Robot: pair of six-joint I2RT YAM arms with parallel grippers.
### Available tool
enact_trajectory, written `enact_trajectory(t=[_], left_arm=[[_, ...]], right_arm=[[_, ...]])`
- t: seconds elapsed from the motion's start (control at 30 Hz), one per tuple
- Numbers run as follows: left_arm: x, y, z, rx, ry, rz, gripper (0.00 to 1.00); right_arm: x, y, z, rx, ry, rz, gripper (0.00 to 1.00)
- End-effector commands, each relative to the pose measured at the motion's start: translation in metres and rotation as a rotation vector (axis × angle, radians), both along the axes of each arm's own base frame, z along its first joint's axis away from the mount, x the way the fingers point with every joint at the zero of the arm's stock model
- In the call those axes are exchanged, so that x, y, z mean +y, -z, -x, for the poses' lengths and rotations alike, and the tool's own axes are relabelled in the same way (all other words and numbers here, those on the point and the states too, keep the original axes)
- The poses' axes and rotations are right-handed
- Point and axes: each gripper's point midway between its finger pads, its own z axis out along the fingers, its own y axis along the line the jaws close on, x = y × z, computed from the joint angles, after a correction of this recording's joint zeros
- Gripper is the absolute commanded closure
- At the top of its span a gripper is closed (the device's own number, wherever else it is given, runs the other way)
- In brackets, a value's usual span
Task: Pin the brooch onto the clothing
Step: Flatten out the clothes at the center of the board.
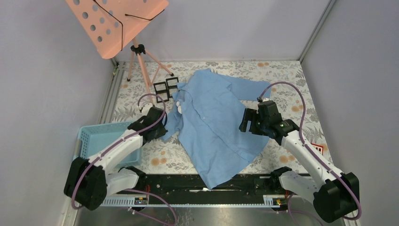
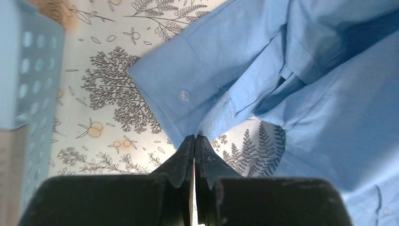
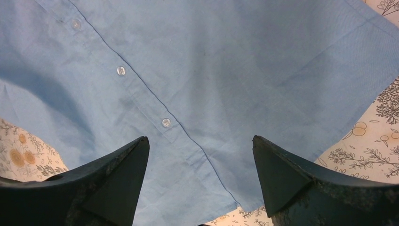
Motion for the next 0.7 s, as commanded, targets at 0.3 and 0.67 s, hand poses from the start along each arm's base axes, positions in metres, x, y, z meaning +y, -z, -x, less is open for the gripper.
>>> enact_trajectory(t=[0.3, 0.67], left_arm=[[0.055, -0.118, 0.049, -0.255, -0.157, 0.023, 1.0], [0.097, -0.212, 0.092, -0.404, -0.179, -0.035, 1.0]], right_arm=[[0.03, 0.013, 0.012, 0.014, -0.109, -0.004, 0.14], [0.037, 0.043, 0.013, 0.071, -0.075, 0.13, 0.14]])
